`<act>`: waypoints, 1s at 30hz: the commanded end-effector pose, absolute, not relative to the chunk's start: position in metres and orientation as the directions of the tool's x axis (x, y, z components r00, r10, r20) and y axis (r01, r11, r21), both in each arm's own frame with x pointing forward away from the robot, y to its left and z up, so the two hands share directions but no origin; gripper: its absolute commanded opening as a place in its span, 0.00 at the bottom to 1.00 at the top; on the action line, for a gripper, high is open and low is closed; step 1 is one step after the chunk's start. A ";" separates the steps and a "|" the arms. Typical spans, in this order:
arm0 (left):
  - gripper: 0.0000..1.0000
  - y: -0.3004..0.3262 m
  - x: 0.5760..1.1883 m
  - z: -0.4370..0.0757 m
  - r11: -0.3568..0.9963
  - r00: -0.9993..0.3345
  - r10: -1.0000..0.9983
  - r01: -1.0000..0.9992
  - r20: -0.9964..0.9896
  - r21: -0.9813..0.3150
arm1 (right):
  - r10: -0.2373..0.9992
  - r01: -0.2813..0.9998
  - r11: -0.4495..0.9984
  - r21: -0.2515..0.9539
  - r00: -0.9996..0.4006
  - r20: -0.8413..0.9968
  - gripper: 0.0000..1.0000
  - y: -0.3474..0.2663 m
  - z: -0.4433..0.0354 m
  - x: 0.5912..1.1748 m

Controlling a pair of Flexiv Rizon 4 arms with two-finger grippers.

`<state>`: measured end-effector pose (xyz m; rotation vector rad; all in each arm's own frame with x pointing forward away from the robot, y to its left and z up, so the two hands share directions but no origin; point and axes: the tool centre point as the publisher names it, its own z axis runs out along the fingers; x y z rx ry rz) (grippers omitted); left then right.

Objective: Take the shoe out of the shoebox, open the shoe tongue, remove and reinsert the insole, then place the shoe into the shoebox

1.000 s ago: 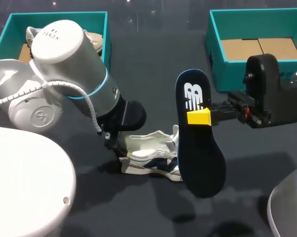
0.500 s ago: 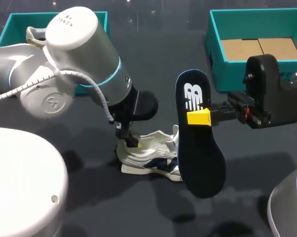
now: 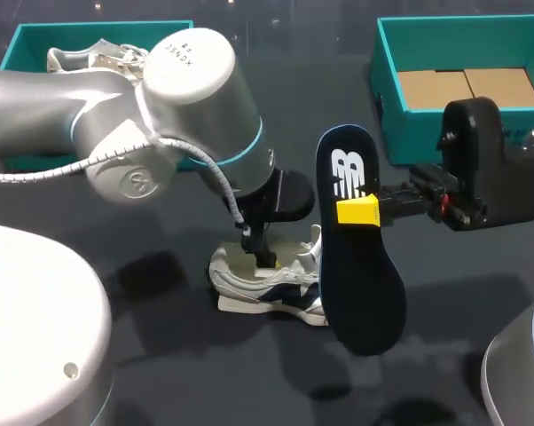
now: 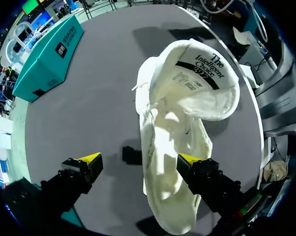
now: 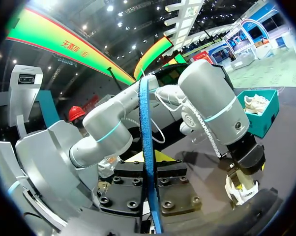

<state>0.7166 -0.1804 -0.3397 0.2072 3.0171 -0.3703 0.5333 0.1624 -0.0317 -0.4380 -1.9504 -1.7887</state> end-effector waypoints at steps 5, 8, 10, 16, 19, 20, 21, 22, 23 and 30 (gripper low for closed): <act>0.95 -0.197 0.723 -0.376 0.964 -0.986 0.138 0.155 -0.091 -0.214 | -0.054 0.522 0.096 0.847 -0.847 0.528 0.00 0.159 -0.033 0.523; 0.86 -0.198 0.723 -0.381 0.966 -0.986 0.142 0.157 -0.085 -0.204 | -0.054 0.522 0.096 0.847 -0.847 0.528 0.00 0.159 -0.033 0.523; 0.76 -0.199 0.723 -0.383 0.967 -0.986 0.145 0.159 -0.082 -0.201 | -0.054 0.522 0.096 0.847 -0.847 0.528 0.00 0.159 -0.033 0.523; 0.47 -0.199 0.723 -0.387 0.967 -0.985 0.161 0.171 -0.064 -0.190 | -0.054 0.522 0.096 0.847 -0.847 0.528 0.00 0.159 -0.033 0.523; 0.11 -0.199 0.723 -0.387 0.966 -0.984 0.168 0.176 -0.054 -0.192 | -0.054 0.522 0.096 0.847 -0.847 0.528 0.00 0.159 -0.033 0.523; 0.00 -0.198 0.723 -0.387 0.966 -0.984 0.170 0.177 -0.053 -0.191 | -0.054 0.522 0.096 0.847 -0.847 0.528 0.00 0.159 -0.033 0.523; 0.00 -0.197 0.722 -0.386 0.964 -0.983 0.177 0.183 -0.047 -0.191 | -0.054 0.522 0.096 0.847 -0.847 0.528 0.00 0.159 -0.033 0.523; 0.00 -0.197 0.722 -0.385 0.964 -0.983 0.178 0.184 -0.046 -0.192 | -0.054 0.522 0.096 0.847 -0.847 0.528 0.00 0.159 -0.033 0.523; 0.00 -0.196 0.722 -0.384 0.964 -0.983 0.180 0.186 -0.046 -0.192 | -0.054 0.522 0.096 0.847 -0.847 0.528 0.00 0.159 -0.033 0.523; 0.00 -0.192 0.718 -0.374 0.956 -0.976 0.215 0.217 -0.031 -0.197 | -0.054 0.522 0.096 0.847 -0.847 0.528 0.00 0.159 -0.033 0.523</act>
